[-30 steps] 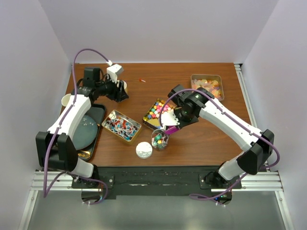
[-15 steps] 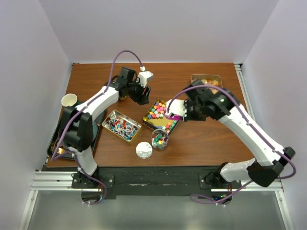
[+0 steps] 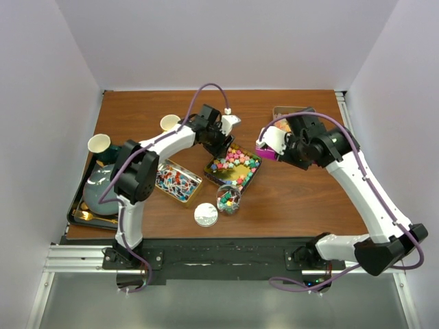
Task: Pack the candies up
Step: Move the storage box to the center of the board.
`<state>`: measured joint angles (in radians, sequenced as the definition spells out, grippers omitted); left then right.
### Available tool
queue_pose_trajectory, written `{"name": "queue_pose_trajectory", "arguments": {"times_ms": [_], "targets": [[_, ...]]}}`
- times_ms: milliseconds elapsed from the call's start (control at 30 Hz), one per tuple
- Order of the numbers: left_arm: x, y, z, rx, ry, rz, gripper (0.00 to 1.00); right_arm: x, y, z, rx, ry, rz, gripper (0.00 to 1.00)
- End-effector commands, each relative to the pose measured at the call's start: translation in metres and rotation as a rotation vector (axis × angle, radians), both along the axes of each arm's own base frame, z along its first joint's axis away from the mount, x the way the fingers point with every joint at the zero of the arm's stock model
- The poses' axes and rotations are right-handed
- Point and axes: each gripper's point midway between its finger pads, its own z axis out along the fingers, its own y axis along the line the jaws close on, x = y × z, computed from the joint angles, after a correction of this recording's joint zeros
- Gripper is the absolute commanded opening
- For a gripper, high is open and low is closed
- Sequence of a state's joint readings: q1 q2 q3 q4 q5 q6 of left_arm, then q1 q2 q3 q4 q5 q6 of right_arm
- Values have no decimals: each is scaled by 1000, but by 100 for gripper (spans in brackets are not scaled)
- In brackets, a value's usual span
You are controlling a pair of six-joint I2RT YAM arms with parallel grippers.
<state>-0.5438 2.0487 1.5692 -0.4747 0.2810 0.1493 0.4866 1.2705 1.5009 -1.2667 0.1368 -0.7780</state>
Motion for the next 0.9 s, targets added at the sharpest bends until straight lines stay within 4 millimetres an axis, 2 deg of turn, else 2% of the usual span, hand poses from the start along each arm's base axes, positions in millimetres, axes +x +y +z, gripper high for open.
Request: {"name": "queue_pose_trajectory", "arguments": {"times_ms": [0,167,367,500,633,667,733,767,800,833,867], "targets": [[15,3,5,56,-56,62,47,21,10,5,47,-47,-23,0],[23,26,-1,128,-68,182,21,38,14,13,55,-68,-51,0],[46,74,-3,210,-104,390,9,50,20,12,53,-62,-51,0],[62,110,-3,233,-107,475,7,58,24,10,51,-51,-52,0],[68,130,-1,223,-97,513,7,68,29,9,49,-47,-53,0],[69,129,0,212,-94,510,11,70,29,9,48,-47,-53,0],[66,115,0,154,-64,426,21,74,29,11,44,-58,-62,0],[68,101,8,96,-62,381,34,77,28,11,37,-62,-70,0],[62,79,14,26,-42,288,38,80,27,12,39,-75,-83,0],[62,69,19,8,-48,266,40,83,24,14,32,-86,-98,0],[67,57,33,-14,-80,246,43,86,18,14,31,-92,-125,0]]}}
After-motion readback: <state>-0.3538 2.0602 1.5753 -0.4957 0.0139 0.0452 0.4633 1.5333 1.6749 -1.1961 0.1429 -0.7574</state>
